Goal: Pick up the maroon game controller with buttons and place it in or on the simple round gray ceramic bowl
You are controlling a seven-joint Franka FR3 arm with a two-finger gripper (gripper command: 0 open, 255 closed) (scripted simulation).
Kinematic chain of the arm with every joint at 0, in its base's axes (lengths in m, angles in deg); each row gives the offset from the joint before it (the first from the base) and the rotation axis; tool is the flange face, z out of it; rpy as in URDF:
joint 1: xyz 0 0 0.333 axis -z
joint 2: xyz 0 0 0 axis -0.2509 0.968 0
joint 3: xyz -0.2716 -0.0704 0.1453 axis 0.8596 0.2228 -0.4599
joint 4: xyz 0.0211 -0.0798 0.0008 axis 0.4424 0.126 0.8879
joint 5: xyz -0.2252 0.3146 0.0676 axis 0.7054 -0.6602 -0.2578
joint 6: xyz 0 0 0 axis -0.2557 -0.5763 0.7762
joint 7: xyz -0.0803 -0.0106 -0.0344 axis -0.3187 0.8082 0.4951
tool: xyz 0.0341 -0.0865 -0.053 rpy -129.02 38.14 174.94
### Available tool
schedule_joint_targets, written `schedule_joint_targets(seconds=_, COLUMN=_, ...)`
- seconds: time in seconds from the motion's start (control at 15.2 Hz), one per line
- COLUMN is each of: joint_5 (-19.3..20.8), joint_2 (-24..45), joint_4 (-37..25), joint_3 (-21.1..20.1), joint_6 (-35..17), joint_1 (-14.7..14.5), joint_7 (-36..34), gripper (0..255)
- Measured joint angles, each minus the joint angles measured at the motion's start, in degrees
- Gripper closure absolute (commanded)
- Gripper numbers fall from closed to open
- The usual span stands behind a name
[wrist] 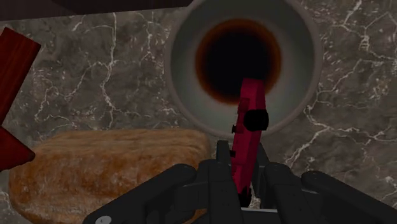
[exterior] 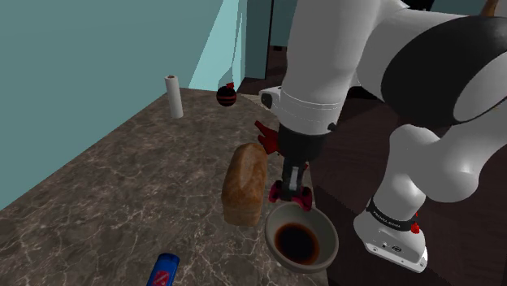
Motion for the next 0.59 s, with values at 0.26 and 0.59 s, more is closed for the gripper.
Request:
schedule_joint_targets(seconds=0.26, joint_5=-2.44, joint_2=-6.28, joint_4=4.76, joint_3=0.10, joint_6=1.43, joint_1=-2.57, joint_7=-0.48, gripper=255)
schedule_joint_targets(seconds=0.59, joint_5=-3.30, joint_2=-6.48, joint_4=8.65, joint_3=-0.64, joint_6=-2.23, joint_1=-3.06, joint_7=-0.49, gripper=255)
